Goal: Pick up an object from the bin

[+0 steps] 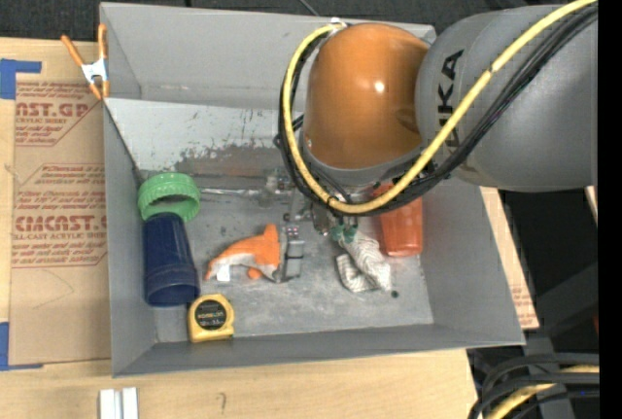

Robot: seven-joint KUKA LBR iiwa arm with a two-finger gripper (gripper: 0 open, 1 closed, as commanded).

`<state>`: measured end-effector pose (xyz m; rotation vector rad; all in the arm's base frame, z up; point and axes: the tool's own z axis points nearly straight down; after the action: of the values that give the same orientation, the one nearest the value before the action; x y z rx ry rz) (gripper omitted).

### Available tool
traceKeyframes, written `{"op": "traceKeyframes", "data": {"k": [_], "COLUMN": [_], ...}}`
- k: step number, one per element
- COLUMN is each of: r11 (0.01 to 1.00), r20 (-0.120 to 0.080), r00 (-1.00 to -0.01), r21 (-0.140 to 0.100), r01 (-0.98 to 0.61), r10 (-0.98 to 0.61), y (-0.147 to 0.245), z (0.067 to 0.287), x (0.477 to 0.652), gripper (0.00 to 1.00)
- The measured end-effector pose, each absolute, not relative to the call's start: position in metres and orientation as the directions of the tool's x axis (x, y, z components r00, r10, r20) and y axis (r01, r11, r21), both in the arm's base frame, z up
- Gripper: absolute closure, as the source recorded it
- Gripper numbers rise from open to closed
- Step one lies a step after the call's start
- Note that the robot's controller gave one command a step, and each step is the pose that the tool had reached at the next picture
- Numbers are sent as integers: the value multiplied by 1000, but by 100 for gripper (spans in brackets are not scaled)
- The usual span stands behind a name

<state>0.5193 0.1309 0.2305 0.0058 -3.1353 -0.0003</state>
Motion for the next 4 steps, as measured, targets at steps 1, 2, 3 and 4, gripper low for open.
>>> {"op": "traceKeyframes", "data": {"k": [1,2,3,4], "r11": [1000,998,998,993], "r20": [-2,-5,1,0], "r00": [-1000,-998,-998,-993], "r21": [2,3,0,1], "r01": [-1,69,59,120], "r10": [-1,69,59,120], "y": [130,103,97,101], "z": [235,165,140,126], "x": [521,541,542,537], "gripper": [0,0,0,0]}}
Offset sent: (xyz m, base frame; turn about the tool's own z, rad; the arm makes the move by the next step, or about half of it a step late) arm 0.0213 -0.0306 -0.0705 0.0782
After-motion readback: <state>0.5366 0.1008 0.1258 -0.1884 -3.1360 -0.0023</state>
